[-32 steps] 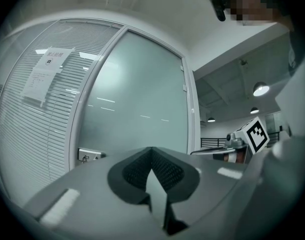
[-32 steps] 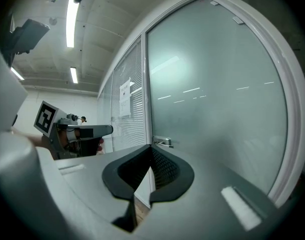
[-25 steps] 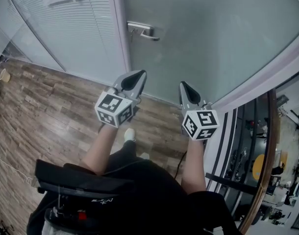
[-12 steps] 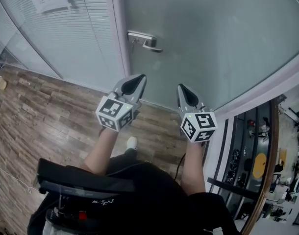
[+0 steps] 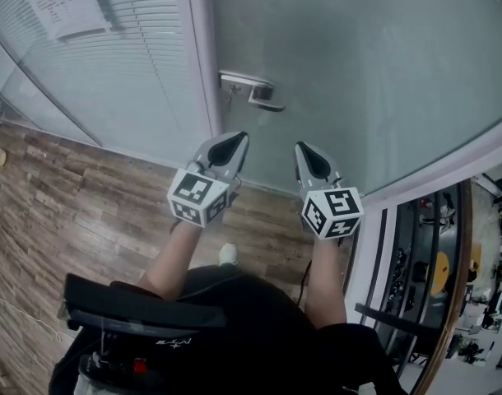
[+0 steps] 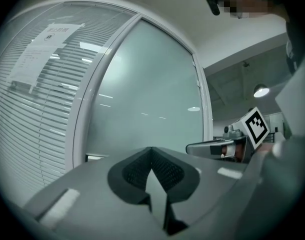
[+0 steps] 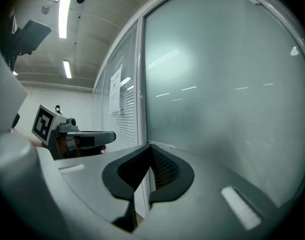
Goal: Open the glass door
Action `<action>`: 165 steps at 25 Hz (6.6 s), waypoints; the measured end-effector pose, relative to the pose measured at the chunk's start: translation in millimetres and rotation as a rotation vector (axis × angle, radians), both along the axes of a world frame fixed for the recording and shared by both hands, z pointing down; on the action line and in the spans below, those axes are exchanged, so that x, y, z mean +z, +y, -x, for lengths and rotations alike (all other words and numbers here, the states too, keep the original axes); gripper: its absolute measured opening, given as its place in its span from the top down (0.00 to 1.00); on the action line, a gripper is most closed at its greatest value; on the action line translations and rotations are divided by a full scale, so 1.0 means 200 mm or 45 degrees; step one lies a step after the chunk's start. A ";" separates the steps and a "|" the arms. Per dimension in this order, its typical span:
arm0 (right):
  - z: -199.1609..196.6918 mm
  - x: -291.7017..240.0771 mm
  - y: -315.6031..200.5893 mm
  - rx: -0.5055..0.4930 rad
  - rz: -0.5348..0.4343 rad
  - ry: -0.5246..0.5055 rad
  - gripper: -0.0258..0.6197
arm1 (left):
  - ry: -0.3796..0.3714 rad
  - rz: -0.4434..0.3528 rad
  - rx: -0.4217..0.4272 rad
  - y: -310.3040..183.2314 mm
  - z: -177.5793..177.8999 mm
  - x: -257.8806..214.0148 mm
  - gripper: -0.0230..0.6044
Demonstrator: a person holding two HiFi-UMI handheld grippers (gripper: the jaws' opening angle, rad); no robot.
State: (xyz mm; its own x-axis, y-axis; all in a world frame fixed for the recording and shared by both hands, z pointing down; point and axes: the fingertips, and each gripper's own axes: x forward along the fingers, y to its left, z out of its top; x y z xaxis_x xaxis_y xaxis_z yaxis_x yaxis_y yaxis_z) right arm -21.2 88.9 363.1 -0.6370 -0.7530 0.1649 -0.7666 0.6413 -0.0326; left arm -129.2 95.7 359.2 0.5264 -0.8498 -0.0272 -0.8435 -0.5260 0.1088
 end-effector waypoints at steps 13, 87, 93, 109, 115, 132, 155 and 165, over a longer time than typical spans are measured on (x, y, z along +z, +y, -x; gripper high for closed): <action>0.20 0.03 -0.20 0.038 0.003 0.034 0.96 | 0.035 0.015 0.084 -0.22 0.15 0.03 0.97; 0.37 0.70 -0.76 -0.163 -0.222 1.072 0.71 | -0.002 0.182 -0.150 -0.58 0.12 0.25 0.96; 0.37 0.73 -0.76 -0.134 -0.164 0.895 0.71 | -0.005 0.194 -0.147 -0.55 0.12 0.26 0.97; 0.43 0.85 -0.82 -0.197 0.026 0.481 0.70 | -0.015 0.197 -0.148 -0.56 0.12 0.31 0.96; 0.44 0.84 -0.87 -0.220 0.015 0.491 0.70 | -0.021 0.189 -0.148 -0.60 0.07 0.28 0.96; 0.44 0.77 -1.04 -0.325 -0.090 0.666 0.74 | -0.033 0.174 -0.215 -0.68 -0.08 0.26 0.96; 0.39 0.71 -1.34 -0.261 -0.196 0.914 0.75 | -0.023 0.163 -0.023 -1.05 -0.14 0.25 0.97; 0.35 0.68 -1.52 -0.197 -0.193 0.979 0.76 | -0.027 0.137 0.110 -1.26 -0.19 0.20 0.97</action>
